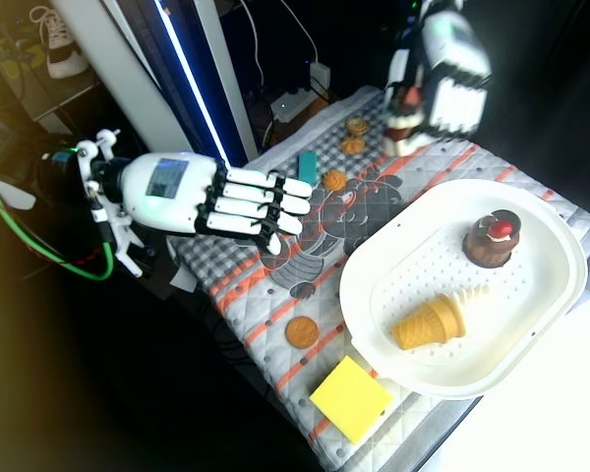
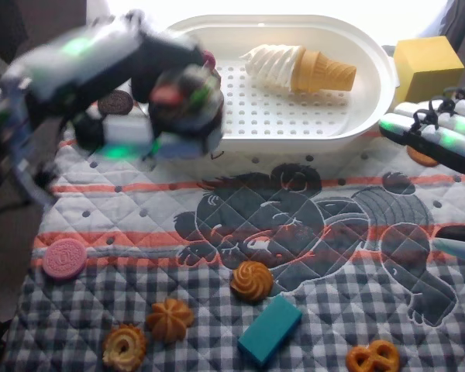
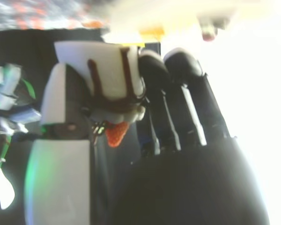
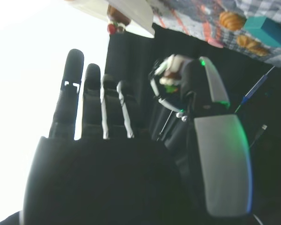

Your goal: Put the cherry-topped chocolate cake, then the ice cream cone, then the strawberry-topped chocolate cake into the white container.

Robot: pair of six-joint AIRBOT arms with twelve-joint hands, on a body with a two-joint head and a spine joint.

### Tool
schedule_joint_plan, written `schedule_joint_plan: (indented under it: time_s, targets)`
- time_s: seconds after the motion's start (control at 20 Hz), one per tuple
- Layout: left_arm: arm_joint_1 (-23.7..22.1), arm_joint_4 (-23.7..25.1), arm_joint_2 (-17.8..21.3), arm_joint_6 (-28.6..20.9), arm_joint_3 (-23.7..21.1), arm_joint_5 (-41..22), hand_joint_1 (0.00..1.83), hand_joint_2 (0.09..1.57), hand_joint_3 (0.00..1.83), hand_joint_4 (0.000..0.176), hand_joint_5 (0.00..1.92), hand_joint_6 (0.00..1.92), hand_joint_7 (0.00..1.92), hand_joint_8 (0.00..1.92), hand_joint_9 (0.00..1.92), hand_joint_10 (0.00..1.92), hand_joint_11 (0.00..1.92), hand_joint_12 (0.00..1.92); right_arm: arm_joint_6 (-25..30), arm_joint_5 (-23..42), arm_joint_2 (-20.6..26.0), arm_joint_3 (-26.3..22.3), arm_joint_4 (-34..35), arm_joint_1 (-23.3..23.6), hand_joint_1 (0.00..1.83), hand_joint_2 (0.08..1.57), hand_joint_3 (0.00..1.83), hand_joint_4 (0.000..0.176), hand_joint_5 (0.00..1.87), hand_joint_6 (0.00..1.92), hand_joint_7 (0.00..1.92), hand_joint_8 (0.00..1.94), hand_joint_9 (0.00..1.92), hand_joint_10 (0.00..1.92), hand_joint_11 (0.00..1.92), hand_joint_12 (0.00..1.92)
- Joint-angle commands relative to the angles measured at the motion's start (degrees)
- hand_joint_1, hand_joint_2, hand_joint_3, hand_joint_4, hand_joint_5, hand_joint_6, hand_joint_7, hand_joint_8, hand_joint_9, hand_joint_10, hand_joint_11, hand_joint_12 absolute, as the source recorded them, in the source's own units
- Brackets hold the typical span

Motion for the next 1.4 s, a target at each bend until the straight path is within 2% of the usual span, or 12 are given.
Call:
schedule_joint_plan:
  time_s: [0.0, 0.15, 0.35, 0.6, 0.65, 0.8, 0.95, 1.0, 1.1, 1.25, 1.3, 1.35]
  targets:
    - [-1.47, 0.13, -0.6, 0.16, 0.72, -3.23, 1.35, 1.2, 0.0, 0.0, 0.74, 1.31, 0.83, 1.29, 0.73, 1.45, 0.48, 1.73, 0.24, 7.55, 0.04, 0.23, 0.38, 0.34, 0.69, 1.26, 0.01, 0.0, 0.0, 0.0, 0.08, 0.02, 0.0, 0.42, 0.0, 1.26]
    - [-5.34, -3.8, -6.5, 3.14, 6.73, 2.37, 1.34, 1.2, 0.0, 0.0, 0.76, 1.2, 0.83, 1.31, 0.77, 1.5, 0.63, 1.78, 0.25, 7.73, -0.46, 0.55, 0.7, 0.31, 0.68, 1.25, 0.01, 0.0, 0.0, 0.0, 0.1, 0.03, 0.0, 0.47, 0.0, 1.29]
    - [-8.12, -17.5, -15.15, 17.14, 15.11, 8.7, 1.34, 1.19, 0.0, 0.0, 0.85, 1.18, 0.83, 1.26, 0.72, 1.47, 0.47, 1.76, 0.36, 7.78, -1.14, 0.92, 0.78, 0.31, 0.62, 1.22, 0.0, 0.0, 0.0, 0.0, 0.02, 0.0, 0.0, 0.41, 0.0, 1.32]
    - [-8.2, -22.88, -20.56, 17.63, 21.6, 12.68, 1.18, 1.22, 0.0, 0.0, 0.8, 1.16, 0.76, 1.47, 0.51, 1.52, 0.37, 1.92, 0.59, 7.78, -1.67, 1.32, 1.18, 0.22, 0.62, 1.23, 0.0, 0.0, 0.0, 0.0, 0.05, 0.02, 0.0, 0.44, 0.0, 1.26]
    - [-8.16, -22.99, -20.82, 17.63, 21.77, 12.73, 1.28, 1.23, 0.0, 0.0, 0.53, 0.96, 0.71, 1.45, 0.39, 1.47, 0.24, 1.92, 0.59, 7.78, -1.72, 1.34, 1.22, 0.18, 0.62, 1.23, 0.0, 0.0, 0.0, 0.0, 0.07, 0.02, 0.0, 0.51, 0.0, 1.26]
    - [-7.75, -22.65, -21.24, 17.64, 21.53, 12.62, 1.14, 1.1, 0.0, 0.0, 0.29, 0.46, 0.22, 0.77, 0.1, 1.24, 0.03, 1.84, 0.63, 7.85, -1.93, 1.4, 1.44, 0.0, 0.64, 1.23, 0.0, 0.0, 0.0, 0.0, 0.07, 0.01, 0.0, 0.53, 0.0, 1.19]
    - [-7.48, -21.72, -21.14, 17.65, 20.64, 11.89, 0.95, 1.05, 0.0, 0.054, 0.19, 0.44, 0.13, 0.66, 0.0, 1.1, 0.0, 1.74, 0.66, 8.06, -1.91, 1.4, 1.51, -0.1, 0.62, 1.23, 0.0, 0.0, 0.0, 0.0, 0.07, 0.01, 0.0, 0.54, 0.0, 1.19]
    - [-7.37, -21.38, -20.9, 17.65, 20.09, 11.47, 0.98, 1.06, 0.0, 0.037, 0.21, 0.43, 0.15, 0.6, 0.0, 1.06, 0.0, 1.71, 0.74, 8.13, -1.87, 1.4, 1.52, -0.15, 0.62, 1.23, 0.0, 0.0, 0.0, 0.0, 0.08, 0.01, 0.0, 0.56, 0.0, 1.2]
    - [-7.19, -20.6, -20.01, 17.66, 18.77, 10.38, 0.97, 1.04, 0.0, 0.063, 0.2, 0.43, 0.13, 0.68, 0.0, 1.1, 0.0, 1.79, 0.83, 8.29, -1.87, 1.39, 1.55, -0.17, 0.63, 1.22, 0.0, 0.0, 0.0, 0.0, 0.08, 0.01, 0.0, 0.54, 0.0, 1.17]
    - [-6.37, -18.6, -16.9, 16.93, 15.02, 6.41, 0.96, 1.03, 0.0, 0.069, 0.2, 0.42, 0.1, 0.82, 0.0, 1.18, 0.0, 1.74, 0.9, 8.79, -1.77, 1.22, 1.55, -0.17, 0.63, 1.21, 0.0, 0.0, 0.0, 0.0, 0.07, 0.0, 0.0, 0.54, 0.0, 1.23]
    - [-5.94, -16.43, -15.17, 14.82, 13.13, 4.37, 0.92, 1.03, 0.0, 0.113, 0.13, 0.49, 0.04, 0.9, 0.0, 1.21, 0.0, 1.81, 0.9, 9.11, -1.56, 1.06, 1.55, -0.17, 0.62, 1.22, 0.0, 0.0, 0.0, 0.0, 0.06, 0.0, 0.0, 0.53, 0.0, 1.24]
    - [-5.15, -12.86, -12.57, 10.52, 10.59, 1.32, 0.94, 1.03, 0.0, 0.101, 0.06, 0.62, 0.01, 0.94, 0.0, 1.28, 0.0, 1.86, 0.9, 9.57, -1.26, 0.83, 1.54, -0.21, 0.6, 1.21, 0.0, 0.0, 0.0, 0.0, 0.07, 0.0, 0.0, 0.53, 0.0, 1.24]
